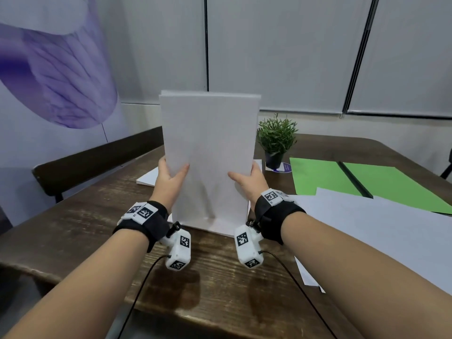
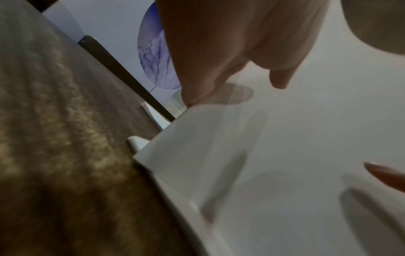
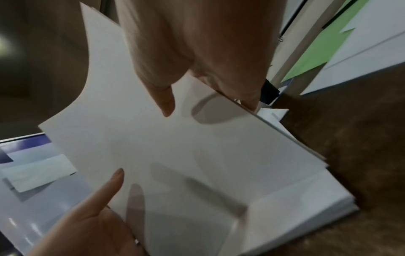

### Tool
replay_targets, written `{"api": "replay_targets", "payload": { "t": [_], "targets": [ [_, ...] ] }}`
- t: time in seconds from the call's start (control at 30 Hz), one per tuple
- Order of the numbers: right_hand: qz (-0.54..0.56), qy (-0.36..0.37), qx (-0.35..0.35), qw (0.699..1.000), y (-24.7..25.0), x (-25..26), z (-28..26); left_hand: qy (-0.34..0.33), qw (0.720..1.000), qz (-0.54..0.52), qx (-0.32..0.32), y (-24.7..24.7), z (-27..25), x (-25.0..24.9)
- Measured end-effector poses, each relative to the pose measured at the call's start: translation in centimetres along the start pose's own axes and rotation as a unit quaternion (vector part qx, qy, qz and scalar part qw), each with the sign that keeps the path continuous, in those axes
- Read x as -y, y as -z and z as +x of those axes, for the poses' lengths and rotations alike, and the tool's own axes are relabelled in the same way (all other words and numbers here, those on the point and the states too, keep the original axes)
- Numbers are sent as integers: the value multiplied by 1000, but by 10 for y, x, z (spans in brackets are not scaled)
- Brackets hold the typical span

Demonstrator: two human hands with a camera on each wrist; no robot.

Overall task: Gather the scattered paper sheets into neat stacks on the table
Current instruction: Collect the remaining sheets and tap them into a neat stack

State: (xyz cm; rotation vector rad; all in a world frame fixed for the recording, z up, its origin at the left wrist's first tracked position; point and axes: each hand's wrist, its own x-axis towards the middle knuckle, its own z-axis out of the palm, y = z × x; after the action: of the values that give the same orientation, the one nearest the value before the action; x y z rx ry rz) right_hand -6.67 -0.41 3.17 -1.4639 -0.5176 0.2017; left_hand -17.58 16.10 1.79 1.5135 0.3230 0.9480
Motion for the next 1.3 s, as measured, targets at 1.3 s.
{"api": "replay_targets", "payload": {
  "t": [1.3],
  "targets": [
    [-383,-189,226,876,-46,-65,-11,265,795,542,67,79,27,40]
  ]
}}
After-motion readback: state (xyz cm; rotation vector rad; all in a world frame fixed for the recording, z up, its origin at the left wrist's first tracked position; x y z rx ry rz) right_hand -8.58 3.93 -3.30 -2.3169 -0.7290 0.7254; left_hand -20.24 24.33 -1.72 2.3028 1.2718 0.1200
